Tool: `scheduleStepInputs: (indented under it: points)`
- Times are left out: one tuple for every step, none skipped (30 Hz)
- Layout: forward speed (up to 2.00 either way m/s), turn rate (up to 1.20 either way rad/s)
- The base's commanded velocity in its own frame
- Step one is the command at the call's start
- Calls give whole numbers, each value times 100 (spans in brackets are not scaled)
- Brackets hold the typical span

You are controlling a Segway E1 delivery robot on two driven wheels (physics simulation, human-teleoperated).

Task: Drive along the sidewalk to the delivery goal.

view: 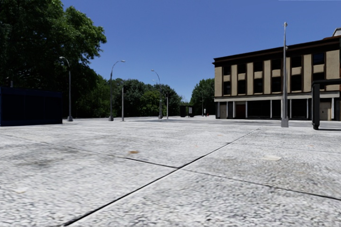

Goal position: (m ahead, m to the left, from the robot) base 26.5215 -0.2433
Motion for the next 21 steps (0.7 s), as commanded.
scheduleStepInputs:
  points:
    - [200,0]
    - [200,0]
    - [200,0]
    - [200,0]
    - [200,0]
    - [200,0]
    - [200,0]
    - [200,0]
    - [200,0]
    - [200,0]
    - [200,0]
    - [200,0]
    - [200,0]
    - [200,0]
    - [200,0]
    - [200,0]
    - [200,0]
    - [200,0]
    - [200,0]
    - [200,0]
    - [200,0]
